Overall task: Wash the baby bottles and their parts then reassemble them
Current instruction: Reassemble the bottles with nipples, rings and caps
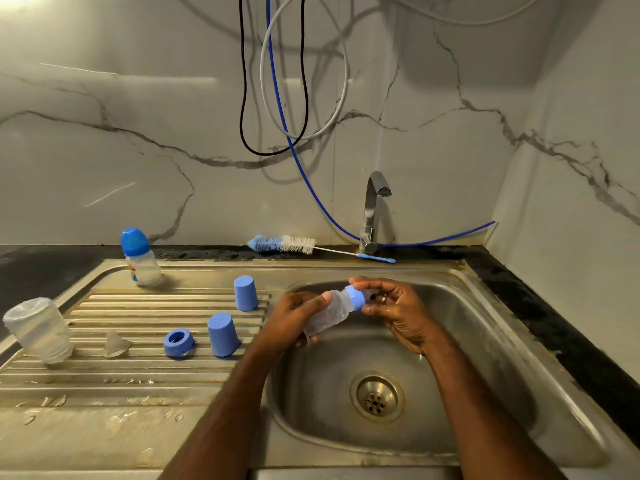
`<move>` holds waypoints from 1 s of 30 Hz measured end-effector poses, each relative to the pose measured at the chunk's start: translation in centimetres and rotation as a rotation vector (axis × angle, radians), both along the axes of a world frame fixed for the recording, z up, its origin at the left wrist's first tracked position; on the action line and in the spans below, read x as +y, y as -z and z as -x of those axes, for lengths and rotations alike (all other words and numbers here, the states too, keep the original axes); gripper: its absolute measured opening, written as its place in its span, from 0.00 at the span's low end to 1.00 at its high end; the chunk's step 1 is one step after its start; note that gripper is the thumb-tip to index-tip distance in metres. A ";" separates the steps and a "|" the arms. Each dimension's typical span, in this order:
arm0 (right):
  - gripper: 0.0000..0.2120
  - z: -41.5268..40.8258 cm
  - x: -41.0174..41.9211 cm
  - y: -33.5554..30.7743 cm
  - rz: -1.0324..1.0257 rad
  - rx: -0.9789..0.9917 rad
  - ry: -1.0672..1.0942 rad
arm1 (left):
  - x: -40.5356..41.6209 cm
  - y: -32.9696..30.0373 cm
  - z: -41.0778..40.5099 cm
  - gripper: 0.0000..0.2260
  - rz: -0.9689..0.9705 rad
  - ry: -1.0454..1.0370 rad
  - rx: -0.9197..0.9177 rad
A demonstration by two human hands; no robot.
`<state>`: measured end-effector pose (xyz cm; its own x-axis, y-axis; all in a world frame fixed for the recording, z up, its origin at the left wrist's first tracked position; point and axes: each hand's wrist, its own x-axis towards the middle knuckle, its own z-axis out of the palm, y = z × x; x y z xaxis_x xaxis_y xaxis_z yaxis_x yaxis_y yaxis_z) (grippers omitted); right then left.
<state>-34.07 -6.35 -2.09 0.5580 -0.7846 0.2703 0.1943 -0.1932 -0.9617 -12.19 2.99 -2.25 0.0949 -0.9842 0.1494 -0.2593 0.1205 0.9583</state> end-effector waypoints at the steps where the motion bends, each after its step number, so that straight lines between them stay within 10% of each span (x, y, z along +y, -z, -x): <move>1: 0.21 0.1 0.0 0.0 -0.001 0.000 -0.001 | -0.1 0.0 0.0 0.23 -0.015 -0.002 0.018; 22: 0.18 0.1 -0.4 0.1 -0.030 0.042 -0.008 | -0.1 -0.3 0.6 0.11 0.064 -0.038 -0.085; 30: 0.19 -0.6 -0.4 0.4 -0.100 0.261 0.126 | 0.1 0.0 0.8 0.24 0.166 -0.047 -0.344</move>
<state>-33.43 -6.75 -2.46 0.4954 -0.8673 0.0481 -0.0817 -0.1017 -0.9915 -12.99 3.07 -2.21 0.0557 -0.9398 0.3373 -0.5709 0.2471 0.7830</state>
